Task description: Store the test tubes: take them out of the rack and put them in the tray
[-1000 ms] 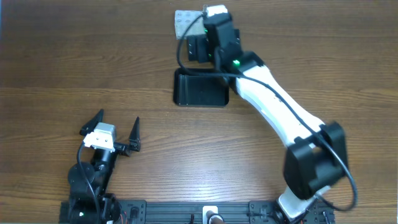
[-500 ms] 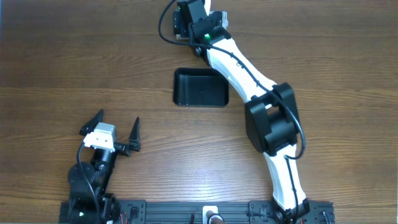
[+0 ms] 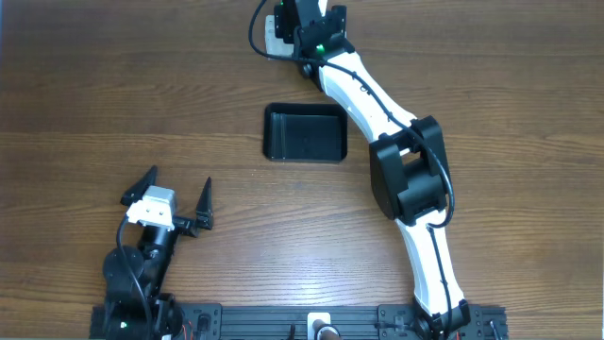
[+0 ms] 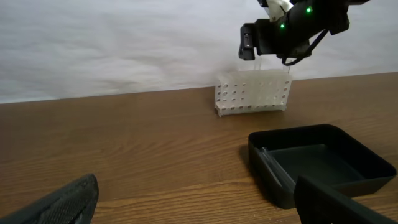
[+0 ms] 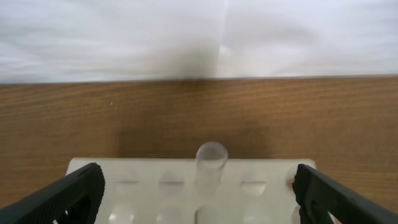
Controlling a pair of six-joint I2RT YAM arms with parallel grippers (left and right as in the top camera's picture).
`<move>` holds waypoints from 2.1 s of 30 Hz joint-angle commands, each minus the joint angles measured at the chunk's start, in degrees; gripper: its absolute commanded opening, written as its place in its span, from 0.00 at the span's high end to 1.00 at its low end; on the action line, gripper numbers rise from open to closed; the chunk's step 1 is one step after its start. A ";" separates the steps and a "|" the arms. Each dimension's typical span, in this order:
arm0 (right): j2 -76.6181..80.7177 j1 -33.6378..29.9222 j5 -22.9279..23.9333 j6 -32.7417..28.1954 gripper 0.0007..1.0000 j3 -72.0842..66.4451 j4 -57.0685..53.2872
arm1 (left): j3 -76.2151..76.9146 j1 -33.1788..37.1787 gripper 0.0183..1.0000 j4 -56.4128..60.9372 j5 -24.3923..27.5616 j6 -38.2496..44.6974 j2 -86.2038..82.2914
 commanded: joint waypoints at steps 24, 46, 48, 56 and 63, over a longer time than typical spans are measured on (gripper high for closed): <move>2.62 -0.20 -2.01 -1.97 0.57 1.22 1.51 | -0.28 0.31 0.00 -0.07 0.70 0.61 -0.35; 2.71 -1.03 -1.79 -2.12 0.73 1.22 1.09 | -0.28 0.31 0.00 -0.07 0.70 0.61 -0.35; 2.73 -1.16 -1.79 -2.10 0.75 1.22 0.96 | -0.28 0.31 0.00 -0.07 0.70 0.61 -0.35; 2.73 -1.46 -1.53 -2.54 0.81 1.22 0.90 | -0.28 0.31 0.00 -0.07 0.70 0.61 -0.35; 2.73 -1.31 -1.51 -2.56 0.85 1.22 0.92 | -0.28 0.31 0.00 -0.07 0.70 0.61 -0.35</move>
